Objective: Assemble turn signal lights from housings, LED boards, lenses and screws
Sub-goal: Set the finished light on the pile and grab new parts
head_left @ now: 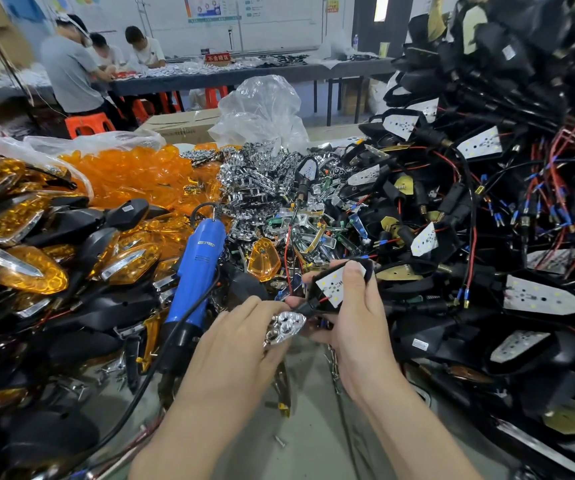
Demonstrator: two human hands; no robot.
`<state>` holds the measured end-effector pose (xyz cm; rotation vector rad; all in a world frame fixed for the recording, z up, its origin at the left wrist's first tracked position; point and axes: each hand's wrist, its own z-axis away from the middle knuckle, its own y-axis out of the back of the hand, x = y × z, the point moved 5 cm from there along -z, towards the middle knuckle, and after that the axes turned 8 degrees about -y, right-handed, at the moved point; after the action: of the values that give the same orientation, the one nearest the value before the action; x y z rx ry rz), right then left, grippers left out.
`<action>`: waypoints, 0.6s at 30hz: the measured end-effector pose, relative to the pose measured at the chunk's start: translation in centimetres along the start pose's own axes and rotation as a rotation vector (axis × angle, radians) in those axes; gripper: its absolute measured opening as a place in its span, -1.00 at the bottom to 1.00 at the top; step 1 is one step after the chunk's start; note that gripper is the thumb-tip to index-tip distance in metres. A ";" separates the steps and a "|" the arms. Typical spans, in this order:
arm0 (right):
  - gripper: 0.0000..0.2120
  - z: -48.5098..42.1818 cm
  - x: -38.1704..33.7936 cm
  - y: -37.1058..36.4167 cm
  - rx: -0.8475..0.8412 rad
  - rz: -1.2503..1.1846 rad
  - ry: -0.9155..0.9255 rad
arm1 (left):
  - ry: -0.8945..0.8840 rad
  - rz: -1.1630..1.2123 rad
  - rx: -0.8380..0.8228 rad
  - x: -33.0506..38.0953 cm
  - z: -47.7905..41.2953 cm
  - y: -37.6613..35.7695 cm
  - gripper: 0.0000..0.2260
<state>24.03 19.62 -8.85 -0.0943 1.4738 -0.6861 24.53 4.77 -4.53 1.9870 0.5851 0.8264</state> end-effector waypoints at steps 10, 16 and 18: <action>-0.73 -0.3 0.2 0.5 0.038 0.019 0.050 | 0.256 0.625 0.212 -0.7 0.4 0.6 -0.48; -0.72 -0.4 0.4 0.4 0.042 0.054 0.044 | 0.347 0.743 0.377 -1.1 0.4 1.1 -0.84; -0.59 -0.2 0.2 0.2 0.048 0.091 0.059 | 0.343 0.759 0.376 -1.4 0.3 1.0 -0.88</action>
<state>23.94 19.71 -9.17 0.0302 1.5074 -0.6546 23.89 3.23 -4.25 2.4670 0.1542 1.6357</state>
